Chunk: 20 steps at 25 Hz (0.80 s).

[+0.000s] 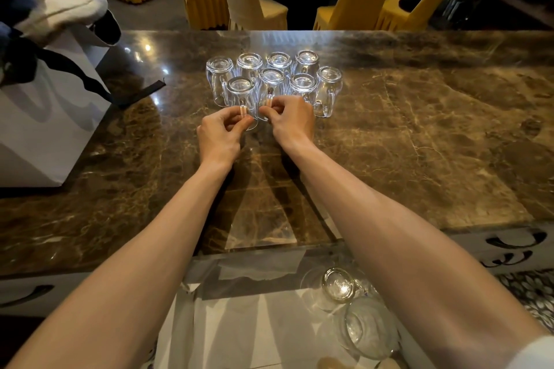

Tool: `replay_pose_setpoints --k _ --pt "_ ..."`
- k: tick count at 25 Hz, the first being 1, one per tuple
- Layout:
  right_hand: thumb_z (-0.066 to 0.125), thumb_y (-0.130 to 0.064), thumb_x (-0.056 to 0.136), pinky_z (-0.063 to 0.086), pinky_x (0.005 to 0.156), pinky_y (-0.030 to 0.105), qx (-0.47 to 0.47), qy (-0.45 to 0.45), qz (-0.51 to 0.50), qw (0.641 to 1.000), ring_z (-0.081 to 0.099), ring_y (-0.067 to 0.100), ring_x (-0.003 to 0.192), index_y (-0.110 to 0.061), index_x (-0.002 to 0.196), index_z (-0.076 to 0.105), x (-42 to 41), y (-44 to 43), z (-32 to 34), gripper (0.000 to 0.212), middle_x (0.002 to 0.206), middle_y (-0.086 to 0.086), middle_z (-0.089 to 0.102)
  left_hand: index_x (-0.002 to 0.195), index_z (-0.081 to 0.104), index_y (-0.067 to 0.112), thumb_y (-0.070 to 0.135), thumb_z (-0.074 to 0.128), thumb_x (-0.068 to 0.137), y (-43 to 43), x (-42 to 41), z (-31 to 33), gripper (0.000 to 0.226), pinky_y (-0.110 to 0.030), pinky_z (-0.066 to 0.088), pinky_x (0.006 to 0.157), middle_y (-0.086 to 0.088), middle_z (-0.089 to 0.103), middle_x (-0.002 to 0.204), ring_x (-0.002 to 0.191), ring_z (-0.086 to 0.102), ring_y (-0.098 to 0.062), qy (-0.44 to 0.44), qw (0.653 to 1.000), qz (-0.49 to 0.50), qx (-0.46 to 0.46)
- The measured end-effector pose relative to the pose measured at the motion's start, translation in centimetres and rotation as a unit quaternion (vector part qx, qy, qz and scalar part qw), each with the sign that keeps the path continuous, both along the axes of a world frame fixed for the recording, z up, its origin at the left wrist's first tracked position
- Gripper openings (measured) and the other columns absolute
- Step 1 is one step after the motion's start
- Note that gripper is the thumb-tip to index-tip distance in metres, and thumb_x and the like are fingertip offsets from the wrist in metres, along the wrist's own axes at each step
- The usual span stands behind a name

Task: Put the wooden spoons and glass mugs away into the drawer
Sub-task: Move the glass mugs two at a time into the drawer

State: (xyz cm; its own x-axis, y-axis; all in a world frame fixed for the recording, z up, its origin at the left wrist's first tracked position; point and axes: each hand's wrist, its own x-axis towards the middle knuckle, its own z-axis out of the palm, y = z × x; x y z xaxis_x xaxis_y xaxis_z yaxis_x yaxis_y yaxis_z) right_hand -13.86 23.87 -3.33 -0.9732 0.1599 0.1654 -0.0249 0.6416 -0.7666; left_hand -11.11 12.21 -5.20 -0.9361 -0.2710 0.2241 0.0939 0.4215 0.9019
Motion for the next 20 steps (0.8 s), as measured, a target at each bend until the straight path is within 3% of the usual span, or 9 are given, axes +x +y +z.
replay_pose_setpoints --k 6,8,13,20 --pt "0.07 -0.027 0.084 0.039 0.064 0.02 0.003 0.016 0.019 1.0 0.06 0.01 0.07 -0.012 0.082 0.074 1.9 0.2 0.3 0.016 0.078 0.0 0.071 0.104 0.068 0.024 0.019 0.071 0.081 -0.8 2.2 0.7 0.024 -0.003 0.047 0.071 0.017 0.065 0.081 0.072 0.059 0.017 0.015 1.0 -0.015 0.007" --pt "0.069 -0.027 0.085 0.039 0.063 0.019 0.011 0.013 0.032 0.999 0.059 0.009 0.067 -0.011 0.08 0.073 2.6 0.5 0.4 0.017 0.076 0.0 0.07 0.105 0.069 0.022 0.019 0.072 0.081 -1.2 2.7 0.9 0.024 -0.003 0.047 0.073 0.016 0.066 0.084 0.075 0.06 0.014 0.016 1.0 -0.015 -0.001" --pt "0.069 -0.026 0.085 0.053 0.076 0.034 0.016 0.015 0.047 0.999 0.066 0.018 0.078 -0.01 0.086 0.074 4.8 0.8 0.7 0.018 0.08 0.004 0.072 0.105 0.067 0.026 0.021 0.072 0.081 -1.7 4.4 1.4 0.025 -0.004 0.047 0.075 0.016 0.067 0.085 0.079 0.06 0.013 0.021 0.999 -0.029 -0.002" --pt "0.069 -0.027 0.085 0.055 0.077 0.039 0.002 0.03 0.062 0.998 0.067 0.017 0.08 -0.014 0.09 0.075 8.6 1.5 1.3 0.015 0.082 0.002 0.073 0.108 0.064 0.03 0.022 0.073 0.08 -2.5 7.4 2.1 0.031 -0.005 0.048 0.076 0.023 0.064 0.083 0.076 0.059 0.019 0.036 0.998 -0.045 -0.022"
